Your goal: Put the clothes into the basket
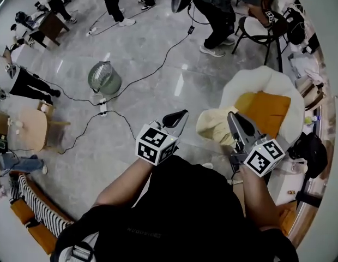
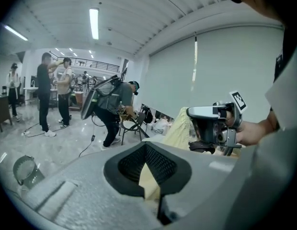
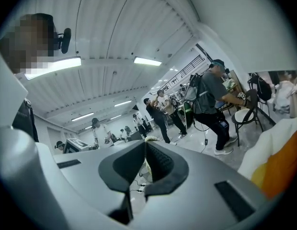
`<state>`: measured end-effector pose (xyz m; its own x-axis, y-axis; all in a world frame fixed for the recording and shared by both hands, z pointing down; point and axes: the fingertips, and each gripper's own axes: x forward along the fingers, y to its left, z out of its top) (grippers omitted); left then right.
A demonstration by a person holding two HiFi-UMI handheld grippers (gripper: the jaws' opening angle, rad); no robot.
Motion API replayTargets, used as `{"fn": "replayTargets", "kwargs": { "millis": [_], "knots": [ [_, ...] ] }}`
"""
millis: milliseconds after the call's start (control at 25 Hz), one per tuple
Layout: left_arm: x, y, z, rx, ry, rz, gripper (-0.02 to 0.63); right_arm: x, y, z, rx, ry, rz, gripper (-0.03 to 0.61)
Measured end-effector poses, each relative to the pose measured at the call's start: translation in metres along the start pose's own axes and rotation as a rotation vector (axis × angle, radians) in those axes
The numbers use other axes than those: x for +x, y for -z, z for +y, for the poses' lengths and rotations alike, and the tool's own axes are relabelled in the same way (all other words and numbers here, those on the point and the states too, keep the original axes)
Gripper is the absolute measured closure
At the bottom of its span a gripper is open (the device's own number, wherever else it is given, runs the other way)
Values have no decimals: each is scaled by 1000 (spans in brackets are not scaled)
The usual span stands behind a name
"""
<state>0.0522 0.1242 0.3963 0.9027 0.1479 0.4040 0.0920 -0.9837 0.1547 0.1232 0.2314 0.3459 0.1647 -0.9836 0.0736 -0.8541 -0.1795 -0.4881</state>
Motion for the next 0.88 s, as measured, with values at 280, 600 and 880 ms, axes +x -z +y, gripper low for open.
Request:
{"fn": "replayTargets", "kwargs": {
  "millis": [280,600,880],
  "knots": [
    [-50,7,80,-45,-88,-16,620,89,15,41,12,-72,45,551],
    [-98,21,166,-90,-174,-45,620,187,46,83,11,-143,130,551],
    [-152,36,233,-151,-293,-75,620,260,64,121,9,-220,198,551]
  ]
}}
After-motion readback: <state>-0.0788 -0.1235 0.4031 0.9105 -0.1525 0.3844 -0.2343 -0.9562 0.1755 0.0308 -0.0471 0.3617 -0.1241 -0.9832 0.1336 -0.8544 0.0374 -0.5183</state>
